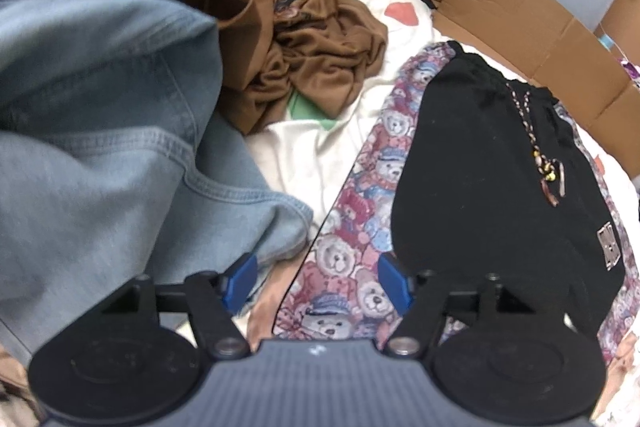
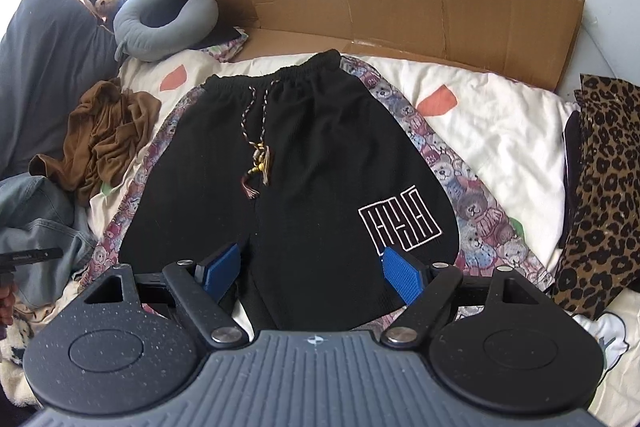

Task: Fold clothes
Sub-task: 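Grasp the bear-print side edge of the shorts with the left gripper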

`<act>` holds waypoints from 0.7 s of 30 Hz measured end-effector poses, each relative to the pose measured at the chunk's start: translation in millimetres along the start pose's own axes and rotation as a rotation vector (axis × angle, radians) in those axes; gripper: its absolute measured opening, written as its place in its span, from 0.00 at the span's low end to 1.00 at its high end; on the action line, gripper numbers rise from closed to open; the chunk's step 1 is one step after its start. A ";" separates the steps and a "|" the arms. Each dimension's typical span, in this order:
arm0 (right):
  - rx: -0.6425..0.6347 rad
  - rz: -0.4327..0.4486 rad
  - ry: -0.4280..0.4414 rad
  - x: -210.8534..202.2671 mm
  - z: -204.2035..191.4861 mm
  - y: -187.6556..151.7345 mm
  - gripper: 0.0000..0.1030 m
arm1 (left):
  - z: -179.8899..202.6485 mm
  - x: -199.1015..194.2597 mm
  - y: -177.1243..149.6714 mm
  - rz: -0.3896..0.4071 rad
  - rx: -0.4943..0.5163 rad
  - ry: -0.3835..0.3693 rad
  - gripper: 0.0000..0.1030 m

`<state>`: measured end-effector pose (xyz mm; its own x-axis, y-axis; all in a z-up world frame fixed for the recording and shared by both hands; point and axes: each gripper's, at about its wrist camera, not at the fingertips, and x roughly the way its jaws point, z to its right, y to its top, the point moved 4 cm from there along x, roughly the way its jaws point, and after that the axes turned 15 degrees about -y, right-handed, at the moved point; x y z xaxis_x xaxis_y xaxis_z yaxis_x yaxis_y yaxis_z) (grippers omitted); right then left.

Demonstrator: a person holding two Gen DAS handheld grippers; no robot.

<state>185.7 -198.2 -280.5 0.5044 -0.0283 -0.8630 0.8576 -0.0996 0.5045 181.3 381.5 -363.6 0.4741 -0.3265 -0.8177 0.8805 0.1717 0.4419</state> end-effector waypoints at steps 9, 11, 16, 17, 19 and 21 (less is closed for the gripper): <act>-0.030 -0.008 0.016 13.7 -6.4 -18.0 0.81 | -17.4 33.8 -27.6 0.009 -0.047 -0.011 0.64; -0.040 -0.013 0.018 15.6 -8.0 -20.6 0.81 | -21.1 40.8 -32.7 0.006 -0.060 -0.013 0.62; -0.055 -0.028 0.021 21.3 -10.5 -29.8 0.81 | -30.3 48.5 -45.0 0.013 -0.087 -0.012 0.20; -0.055 -0.031 0.021 23.0 -10.4 -31.9 0.81 | -32.2 47.5 -46.6 0.024 -0.093 -0.015 0.19; -0.049 -0.038 0.023 26.7 -9.6 -35.8 0.81 | -35.4 44.3 -46.1 0.042 -0.094 -0.024 0.19; -0.037 -0.046 0.028 30.6 -7.9 -40.3 0.81 | -38.3 42.2 -45.0 0.051 -0.088 -0.027 0.21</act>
<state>167.4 -187.2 -327.0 0.4668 0.0030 -0.8844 0.8827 -0.0637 0.4656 161.9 395.6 -432.2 0.5187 -0.3403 -0.7844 0.8529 0.2694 0.4471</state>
